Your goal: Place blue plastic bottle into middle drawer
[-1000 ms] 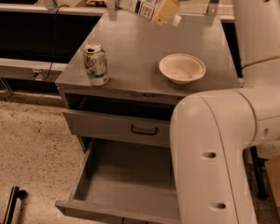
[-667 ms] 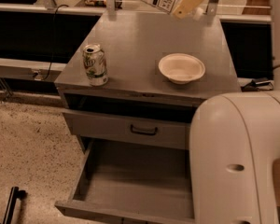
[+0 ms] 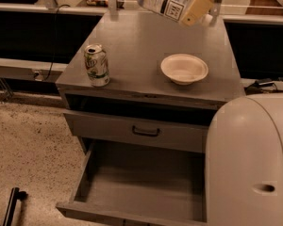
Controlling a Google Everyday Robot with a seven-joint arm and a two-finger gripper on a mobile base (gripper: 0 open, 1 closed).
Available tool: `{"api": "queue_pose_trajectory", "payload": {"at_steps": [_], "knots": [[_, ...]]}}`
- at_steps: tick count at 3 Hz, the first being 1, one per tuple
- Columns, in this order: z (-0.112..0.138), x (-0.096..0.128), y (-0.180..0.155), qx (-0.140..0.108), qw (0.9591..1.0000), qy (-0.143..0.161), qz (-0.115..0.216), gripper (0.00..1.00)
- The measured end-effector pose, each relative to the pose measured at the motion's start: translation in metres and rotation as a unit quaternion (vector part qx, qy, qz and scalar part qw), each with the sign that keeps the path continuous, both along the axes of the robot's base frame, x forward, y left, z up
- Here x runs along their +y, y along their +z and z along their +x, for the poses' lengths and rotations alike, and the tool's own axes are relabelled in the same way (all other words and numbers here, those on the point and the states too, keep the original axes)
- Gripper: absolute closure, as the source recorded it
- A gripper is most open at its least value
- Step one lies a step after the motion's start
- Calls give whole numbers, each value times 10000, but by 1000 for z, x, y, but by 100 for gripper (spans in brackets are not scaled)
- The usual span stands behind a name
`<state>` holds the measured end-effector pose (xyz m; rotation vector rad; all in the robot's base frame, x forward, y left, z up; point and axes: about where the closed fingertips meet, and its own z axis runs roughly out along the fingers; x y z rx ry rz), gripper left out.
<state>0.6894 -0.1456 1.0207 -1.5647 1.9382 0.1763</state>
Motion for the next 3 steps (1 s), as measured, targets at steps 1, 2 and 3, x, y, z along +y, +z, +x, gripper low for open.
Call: {"api": "queue_pose_trajectory", "payload": {"at_steps": [1, 2, 3], "knots": [[8, 3, -5, -9, 10000, -54, 63, 100], [0, 19, -1, -42, 9999, 114, 116, 100], [-44, 27, 34, -350, 9987, 267, 252, 100]]}}
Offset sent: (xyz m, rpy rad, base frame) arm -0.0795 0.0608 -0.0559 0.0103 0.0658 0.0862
